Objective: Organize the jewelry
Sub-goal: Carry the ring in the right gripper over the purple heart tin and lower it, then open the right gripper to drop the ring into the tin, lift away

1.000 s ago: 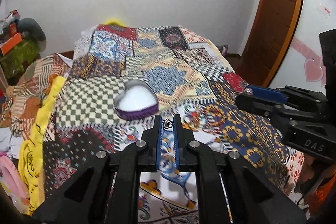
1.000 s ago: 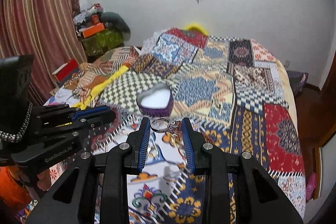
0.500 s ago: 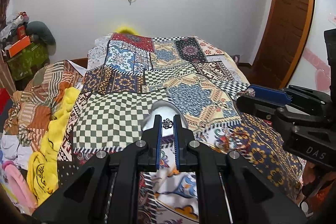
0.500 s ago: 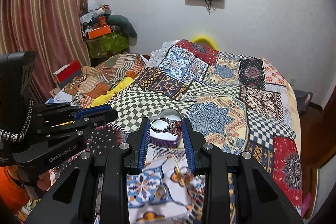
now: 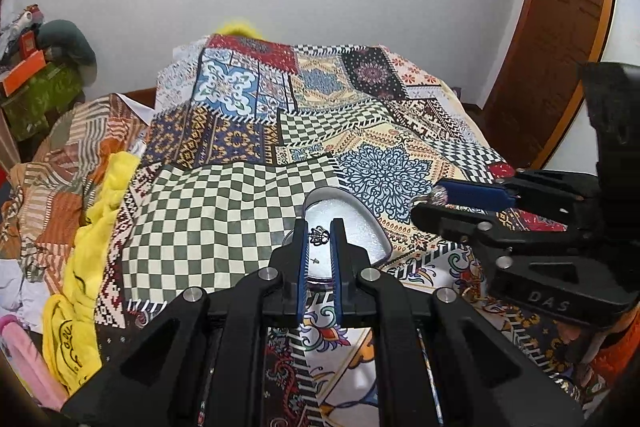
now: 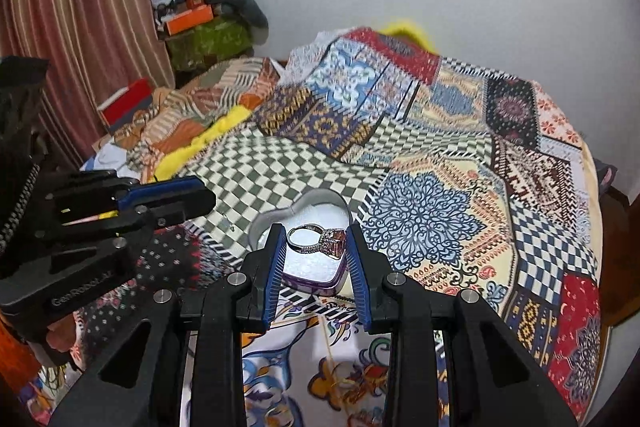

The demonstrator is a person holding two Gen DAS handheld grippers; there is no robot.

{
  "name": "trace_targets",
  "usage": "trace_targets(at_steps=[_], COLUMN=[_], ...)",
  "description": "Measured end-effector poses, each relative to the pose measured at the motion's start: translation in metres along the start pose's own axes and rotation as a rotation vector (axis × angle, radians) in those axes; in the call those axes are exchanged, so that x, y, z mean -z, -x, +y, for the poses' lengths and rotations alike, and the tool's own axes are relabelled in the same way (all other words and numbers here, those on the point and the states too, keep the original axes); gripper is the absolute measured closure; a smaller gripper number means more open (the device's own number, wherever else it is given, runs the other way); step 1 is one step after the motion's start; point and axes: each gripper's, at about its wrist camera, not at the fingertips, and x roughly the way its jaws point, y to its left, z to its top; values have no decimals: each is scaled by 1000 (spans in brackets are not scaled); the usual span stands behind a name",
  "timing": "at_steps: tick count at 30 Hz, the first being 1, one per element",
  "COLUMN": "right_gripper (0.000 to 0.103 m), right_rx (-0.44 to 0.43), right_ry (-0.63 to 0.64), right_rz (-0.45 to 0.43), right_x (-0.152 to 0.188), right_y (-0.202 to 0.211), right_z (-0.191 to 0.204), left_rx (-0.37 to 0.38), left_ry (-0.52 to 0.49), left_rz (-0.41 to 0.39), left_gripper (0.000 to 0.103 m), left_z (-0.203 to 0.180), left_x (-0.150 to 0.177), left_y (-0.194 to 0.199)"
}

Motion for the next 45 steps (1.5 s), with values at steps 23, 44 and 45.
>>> trace_targets(at_steps=[23, 44, 45], right_gripper=[75, 75, 75], right_rx=[-23, 13, 16], right_ry=[156, 210, 211], right_rz=[172, 201, 202], right_x=[5, 6, 6], right_y=[-58, -74, -73], right_z=[3, 11, 12], left_rx=[79, 20, 14], left_ry=[-17, 61, 58], left_rz=[191, 148, 149], left_gripper=[94, 87, 87], left_z=[10, 47, 47], left_x=[-1, -1, 0], left_y=[-80, -57, -57])
